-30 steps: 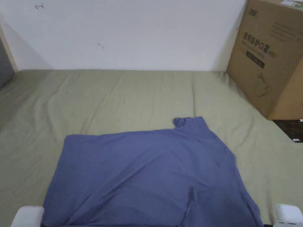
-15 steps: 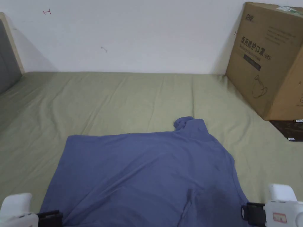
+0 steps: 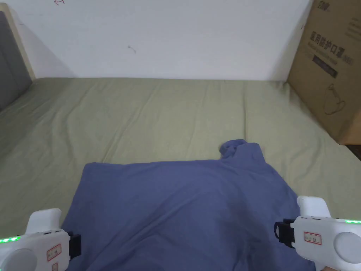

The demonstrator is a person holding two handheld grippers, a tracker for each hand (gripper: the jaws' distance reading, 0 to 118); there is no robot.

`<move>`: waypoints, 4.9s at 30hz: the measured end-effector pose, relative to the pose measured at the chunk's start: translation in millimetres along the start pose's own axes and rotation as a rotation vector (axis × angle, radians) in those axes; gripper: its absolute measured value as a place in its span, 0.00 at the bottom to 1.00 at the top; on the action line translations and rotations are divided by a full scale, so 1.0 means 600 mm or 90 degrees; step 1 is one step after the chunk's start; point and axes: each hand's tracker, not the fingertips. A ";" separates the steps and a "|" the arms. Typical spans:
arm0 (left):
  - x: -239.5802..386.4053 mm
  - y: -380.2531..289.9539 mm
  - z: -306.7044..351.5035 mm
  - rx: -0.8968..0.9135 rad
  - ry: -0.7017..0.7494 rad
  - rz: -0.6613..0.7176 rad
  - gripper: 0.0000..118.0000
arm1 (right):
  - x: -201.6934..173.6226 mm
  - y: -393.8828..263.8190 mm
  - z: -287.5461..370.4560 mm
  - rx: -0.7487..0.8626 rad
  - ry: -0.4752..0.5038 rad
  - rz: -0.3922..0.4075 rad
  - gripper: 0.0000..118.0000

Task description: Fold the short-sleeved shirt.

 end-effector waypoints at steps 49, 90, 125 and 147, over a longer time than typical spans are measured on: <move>-0.030 0.342 -0.310 -0.049 0.049 -0.032 0.02 | 0.140 0.325 -0.359 -0.116 -0.115 0.080 0.00; 0.102 0.687 0.232 0.351 0.152 -0.083 0.02 | 0.016 0.701 0.217 0.303 -0.031 -0.006 0.01; 0.064 0.574 -0.241 0.093 0.233 -0.110 0.02 | 0.018 0.668 -0.174 0.063 -0.129 0.000 0.01; -0.024 0.269 -0.219 0.049 0.170 -0.106 0.02 | 0.083 0.239 -0.172 -0.047 -0.094 0.011 0.01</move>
